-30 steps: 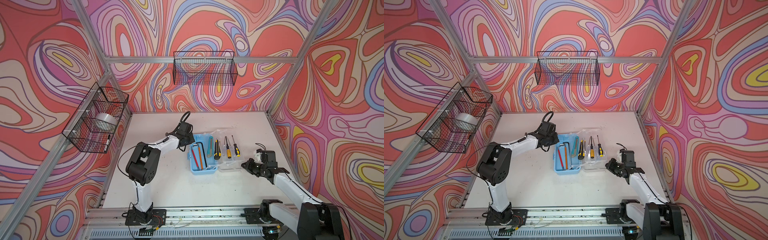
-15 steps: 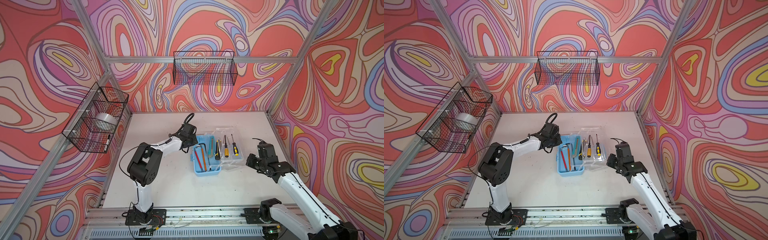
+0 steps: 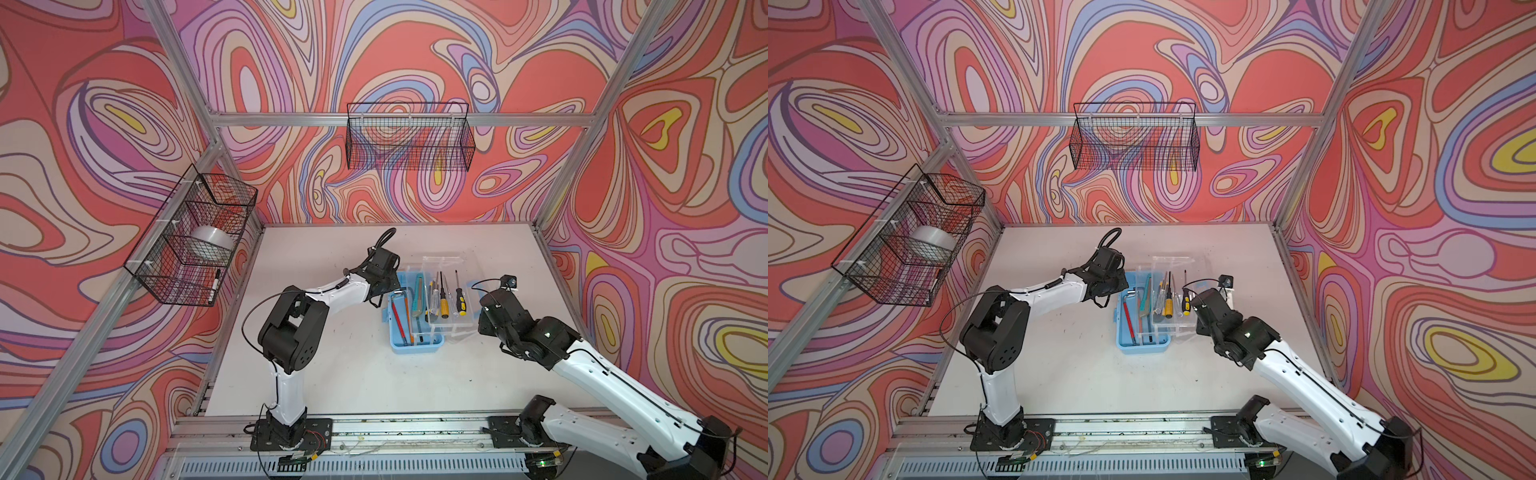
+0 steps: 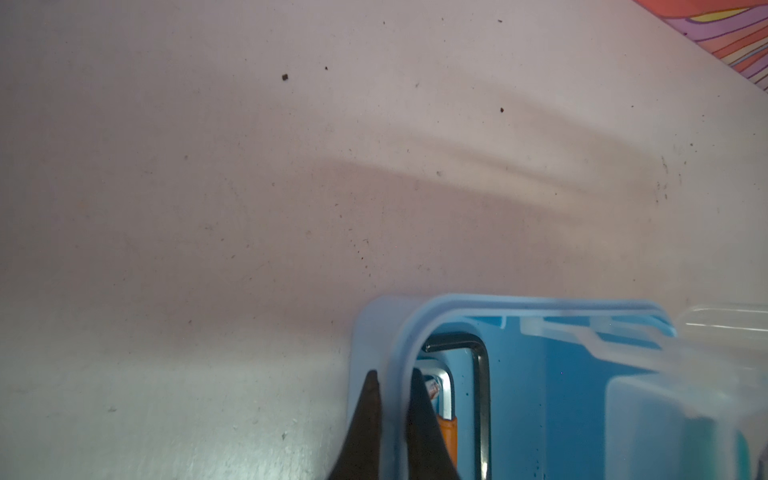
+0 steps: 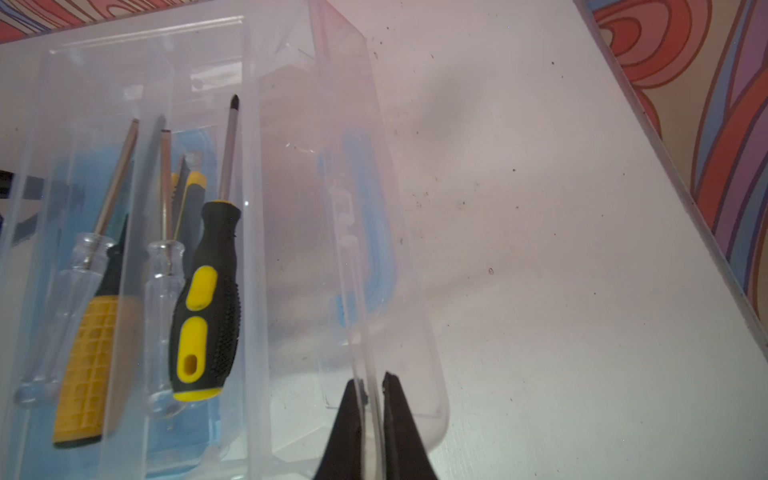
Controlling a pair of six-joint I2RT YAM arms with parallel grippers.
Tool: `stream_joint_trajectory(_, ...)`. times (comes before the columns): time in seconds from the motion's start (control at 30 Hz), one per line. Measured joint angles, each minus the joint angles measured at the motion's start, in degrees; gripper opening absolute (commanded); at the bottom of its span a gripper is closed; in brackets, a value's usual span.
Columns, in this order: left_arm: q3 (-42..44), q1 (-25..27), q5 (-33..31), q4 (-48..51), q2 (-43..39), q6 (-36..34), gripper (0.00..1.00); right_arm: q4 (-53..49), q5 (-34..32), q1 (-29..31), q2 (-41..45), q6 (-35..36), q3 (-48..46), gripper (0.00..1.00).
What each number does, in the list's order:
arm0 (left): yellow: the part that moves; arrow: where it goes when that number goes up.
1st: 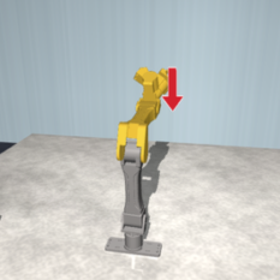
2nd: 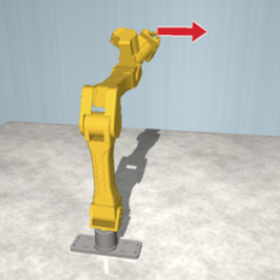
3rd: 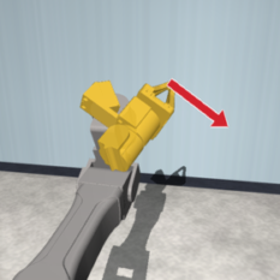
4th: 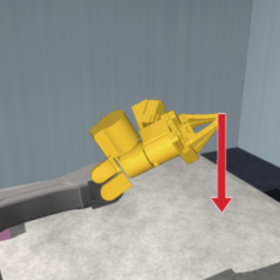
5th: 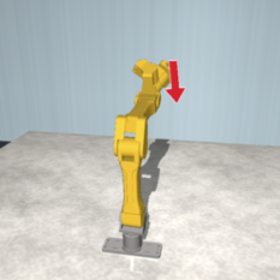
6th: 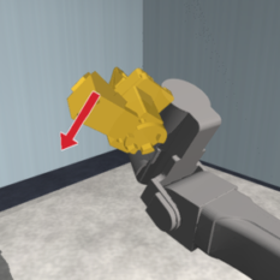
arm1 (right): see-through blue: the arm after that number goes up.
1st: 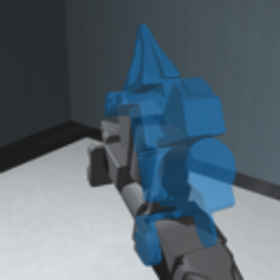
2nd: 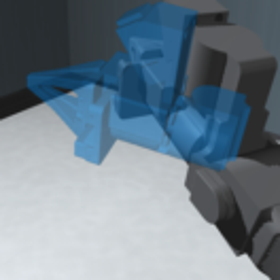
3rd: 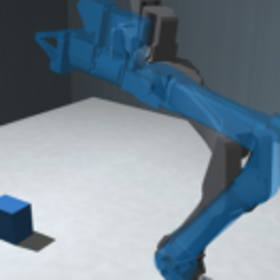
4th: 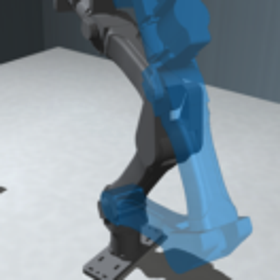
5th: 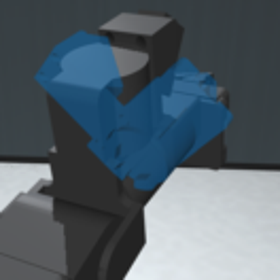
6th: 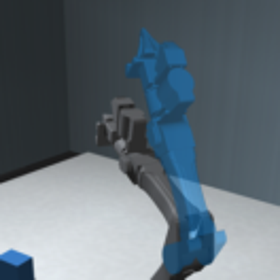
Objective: Pack the tool kit
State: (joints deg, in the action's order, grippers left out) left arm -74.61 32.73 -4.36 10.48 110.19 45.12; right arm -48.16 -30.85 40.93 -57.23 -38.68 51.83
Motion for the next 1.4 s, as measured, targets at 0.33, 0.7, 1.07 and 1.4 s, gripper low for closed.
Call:
stream_joint_trajectory(0.33,0.02,0.2,-3.06,0.04,0.0,2.8,0.0,7.93,-6.51,14.82,-10.95,0.31,9.81,0.17)
stream_joint_trajectory(0.7,1.9,1.44,-1.62,-2.27,-0.5,6.16,0.0,23.58,12.35,18.29,-15.47,-1.73,10.16,0.37)
stream_joint_trajectory(1.07,0.66,-0.74,0.46,-1.18,-0.5,1.18,0.12,25.03,10.71,18.01,-11.78,-1.27,7.54,0.45)
stream_joint_trajectory(1.4,-7.58,-2.36,2.95,0.02,-0.44,-7.39,0.35,25.97,5.27,17.66,-12.66,-0.7,3.21,0.47)
